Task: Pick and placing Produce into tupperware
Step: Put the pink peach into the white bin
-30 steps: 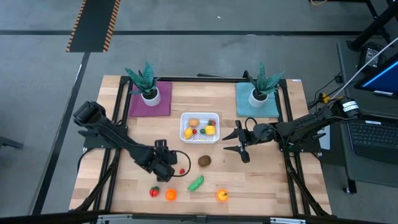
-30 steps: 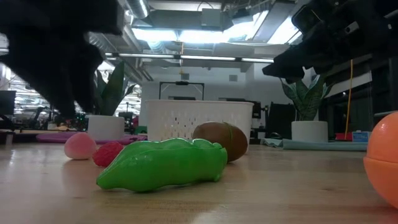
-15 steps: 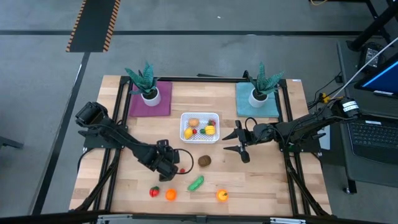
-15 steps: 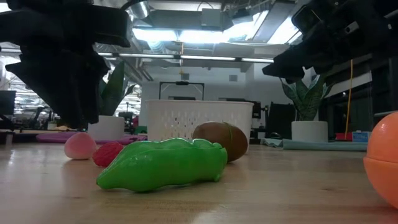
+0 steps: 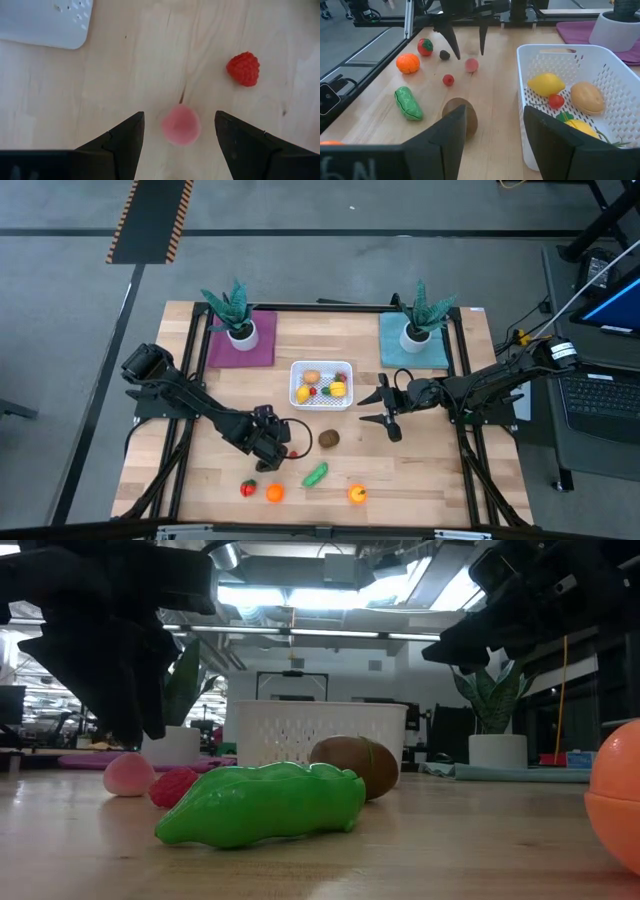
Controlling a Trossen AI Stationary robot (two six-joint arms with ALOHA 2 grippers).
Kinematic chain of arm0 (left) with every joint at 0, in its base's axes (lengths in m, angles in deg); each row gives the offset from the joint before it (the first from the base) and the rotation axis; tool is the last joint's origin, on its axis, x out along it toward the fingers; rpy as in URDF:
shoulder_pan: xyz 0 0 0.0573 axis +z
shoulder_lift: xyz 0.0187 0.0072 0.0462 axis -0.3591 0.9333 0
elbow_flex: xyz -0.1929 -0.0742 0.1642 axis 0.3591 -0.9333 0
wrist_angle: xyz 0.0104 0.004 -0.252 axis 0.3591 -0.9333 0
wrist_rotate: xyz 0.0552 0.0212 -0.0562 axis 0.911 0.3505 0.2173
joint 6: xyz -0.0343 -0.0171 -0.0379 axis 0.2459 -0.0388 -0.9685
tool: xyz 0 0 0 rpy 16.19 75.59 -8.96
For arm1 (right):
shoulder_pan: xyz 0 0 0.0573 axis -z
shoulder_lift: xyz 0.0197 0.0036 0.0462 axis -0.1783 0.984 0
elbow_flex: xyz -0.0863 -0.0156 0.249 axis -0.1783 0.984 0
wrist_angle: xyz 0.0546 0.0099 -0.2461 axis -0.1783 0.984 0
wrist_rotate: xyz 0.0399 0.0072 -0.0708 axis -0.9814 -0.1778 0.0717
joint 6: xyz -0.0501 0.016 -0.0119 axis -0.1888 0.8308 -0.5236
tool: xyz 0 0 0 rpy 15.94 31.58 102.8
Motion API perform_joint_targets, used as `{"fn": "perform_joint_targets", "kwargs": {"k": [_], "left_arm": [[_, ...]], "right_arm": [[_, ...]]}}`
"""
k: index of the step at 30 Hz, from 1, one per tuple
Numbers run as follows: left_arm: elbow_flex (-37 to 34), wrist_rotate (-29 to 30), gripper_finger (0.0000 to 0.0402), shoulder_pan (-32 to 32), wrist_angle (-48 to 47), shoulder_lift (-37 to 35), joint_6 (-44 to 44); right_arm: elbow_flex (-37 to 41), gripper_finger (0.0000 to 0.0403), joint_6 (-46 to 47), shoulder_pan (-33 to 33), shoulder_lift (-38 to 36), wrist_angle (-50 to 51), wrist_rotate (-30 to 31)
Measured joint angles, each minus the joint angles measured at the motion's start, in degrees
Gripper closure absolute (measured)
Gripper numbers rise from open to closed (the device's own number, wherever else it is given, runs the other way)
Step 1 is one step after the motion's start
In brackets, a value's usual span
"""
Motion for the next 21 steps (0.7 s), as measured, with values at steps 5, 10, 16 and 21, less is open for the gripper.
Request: {"fn": "perform_joint_targets", "kwargs": {"k": [5,10,16,21], "left_arm": [[-3.16,-0.02,0.0168,0.00,2.91,0.00,-0.14],[-3.81,-0.02,0.0168,0.33,3.24,0.00,-1.11],[-3.81,-1.43,0.0168,0.70,3.30,0.00,-1.11],[-3.81,-1.53,0.0168,0.70,4.90,0.00,-1.09]], "right_arm": [[0.00,0.0203,-0.06,-0.01,0.00,0.00,-0.01],[0.00,0.0203,-0.09,0.01,0.00,0.00,-0.01],[0.00,0.0203,-0.11,0.01,0.00,0.00,-0.01],[0.00,0.0203,-0.11,0.01,0.00,0.00,-0.01]]}}
